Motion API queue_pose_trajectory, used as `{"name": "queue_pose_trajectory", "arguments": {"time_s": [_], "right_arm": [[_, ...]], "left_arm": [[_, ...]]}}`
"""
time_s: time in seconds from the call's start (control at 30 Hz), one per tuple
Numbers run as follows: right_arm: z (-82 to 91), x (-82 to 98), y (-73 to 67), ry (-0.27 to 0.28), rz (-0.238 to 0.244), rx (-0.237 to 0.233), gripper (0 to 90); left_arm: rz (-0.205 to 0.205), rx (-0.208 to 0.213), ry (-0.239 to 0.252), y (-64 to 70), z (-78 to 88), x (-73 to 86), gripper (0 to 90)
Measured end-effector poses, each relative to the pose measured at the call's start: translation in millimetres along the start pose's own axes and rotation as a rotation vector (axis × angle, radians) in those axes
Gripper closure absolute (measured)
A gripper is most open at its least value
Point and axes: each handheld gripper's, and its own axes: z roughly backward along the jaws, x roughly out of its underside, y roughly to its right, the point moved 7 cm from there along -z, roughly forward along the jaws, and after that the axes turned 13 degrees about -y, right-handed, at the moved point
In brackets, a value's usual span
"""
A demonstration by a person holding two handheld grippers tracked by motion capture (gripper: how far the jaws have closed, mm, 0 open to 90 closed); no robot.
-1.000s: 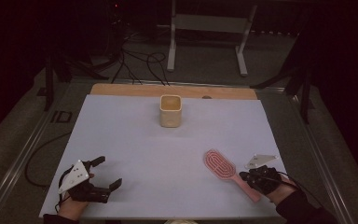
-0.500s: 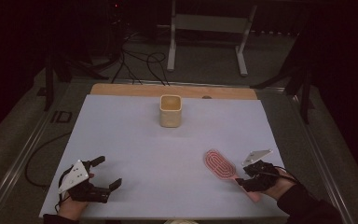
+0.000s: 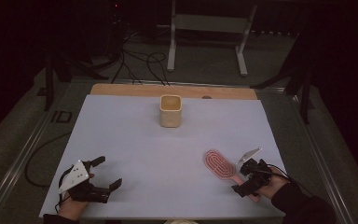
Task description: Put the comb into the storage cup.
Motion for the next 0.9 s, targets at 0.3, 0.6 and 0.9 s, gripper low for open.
{"name": "queue_pose_trajectory", "arguments": {"time_s": [0.3,0.6,0.9], "right_arm": [[-8.9,-5.6,1.3,-0.043,-0.006,-0.008,12.5],[-15.5,-9.7,1.0,-0.086,-0.006,-0.002,10.1],[-20.5,-12.3,-4.1,-0.112,-0.008,-0.019,14.8]], "left_arm": [[-0.003,0.001,-0.001,0.2,0.3,0.1,0.1],[-0.001,0.002,-0.001,0.1,0.1,0.1,0.1],[0.001,0.003,0.001,0.0,0.2,0.0,0.1]]}}
